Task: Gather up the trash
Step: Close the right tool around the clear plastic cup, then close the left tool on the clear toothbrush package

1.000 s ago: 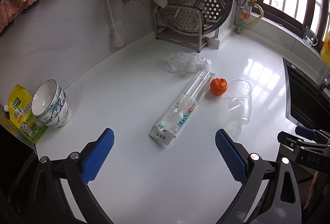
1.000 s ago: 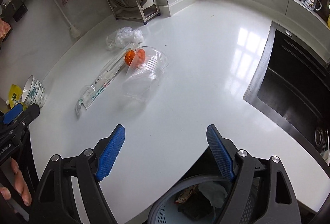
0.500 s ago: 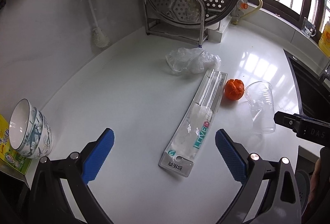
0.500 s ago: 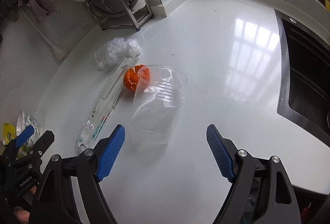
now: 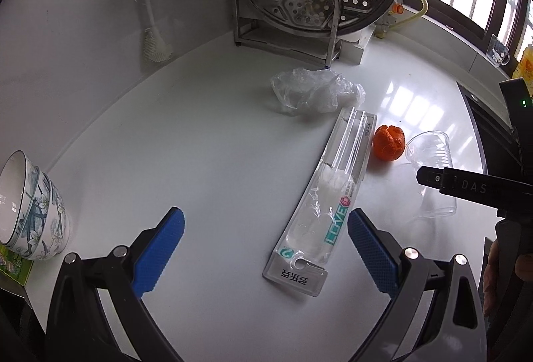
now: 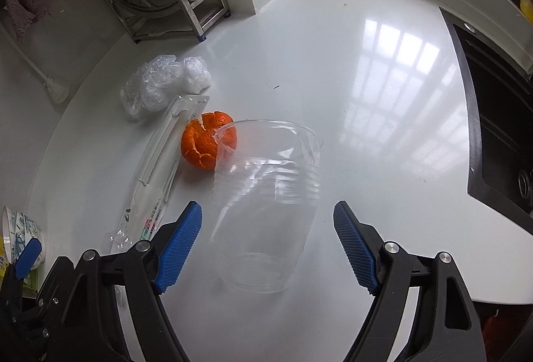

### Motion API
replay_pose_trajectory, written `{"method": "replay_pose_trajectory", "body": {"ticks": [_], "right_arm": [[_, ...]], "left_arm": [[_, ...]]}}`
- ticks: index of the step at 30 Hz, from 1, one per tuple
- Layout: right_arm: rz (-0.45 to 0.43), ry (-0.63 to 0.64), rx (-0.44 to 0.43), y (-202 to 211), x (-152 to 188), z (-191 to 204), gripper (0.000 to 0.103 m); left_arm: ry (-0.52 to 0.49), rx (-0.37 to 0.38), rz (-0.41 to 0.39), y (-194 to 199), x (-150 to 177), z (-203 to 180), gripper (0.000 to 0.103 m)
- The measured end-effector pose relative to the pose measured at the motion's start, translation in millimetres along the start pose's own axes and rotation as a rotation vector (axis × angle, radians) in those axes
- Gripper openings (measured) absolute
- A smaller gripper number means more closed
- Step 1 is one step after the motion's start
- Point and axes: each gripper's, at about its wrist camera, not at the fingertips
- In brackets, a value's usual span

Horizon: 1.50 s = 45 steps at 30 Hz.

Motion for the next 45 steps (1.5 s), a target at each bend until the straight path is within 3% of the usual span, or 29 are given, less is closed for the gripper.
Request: {"method": "replay_pose_trajectory", "body": {"ticks": [11,21,25,35,45], "right_arm": [[0.024,-0.023,0.04,-22.4,-4.9,-4.6,0.078],[-0.014,0.017,0.023,-17.0,-6.8,-15.3,0.077],[-0.005,0.002,0.01,-13.6,-6.6,-27.2,0.061],[-0.041,0.001,-0.022,3.2,-5.3,-42.5,0.058],[-0.063,-0.008,-0.061,19.2,-2.6,-47.0,0.058]], "left_arm": [[-0.022,0.019,-0.008,-9.8,-5.1,-6.8,0.097],[-0.101,0.099,-0.021,-36.1,-15.8,-24.6,0.097],[-0.152,0.11,-0.013,-49.9,-21.1,-37.7,0.097],[-0.197,0.138,0.031,-85.7,-31.9,-55.2,0.097],[-0.249,0.134,0.003,-98.1,-37.8,-72.9,0.096]]}}
Point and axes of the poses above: each gripper's, at about its wrist camera, not at the fingertips, and y roughly against the way its jaws point, z to its left, x to its underside, and after that the axes turned 10 degrees about -y, right-handed
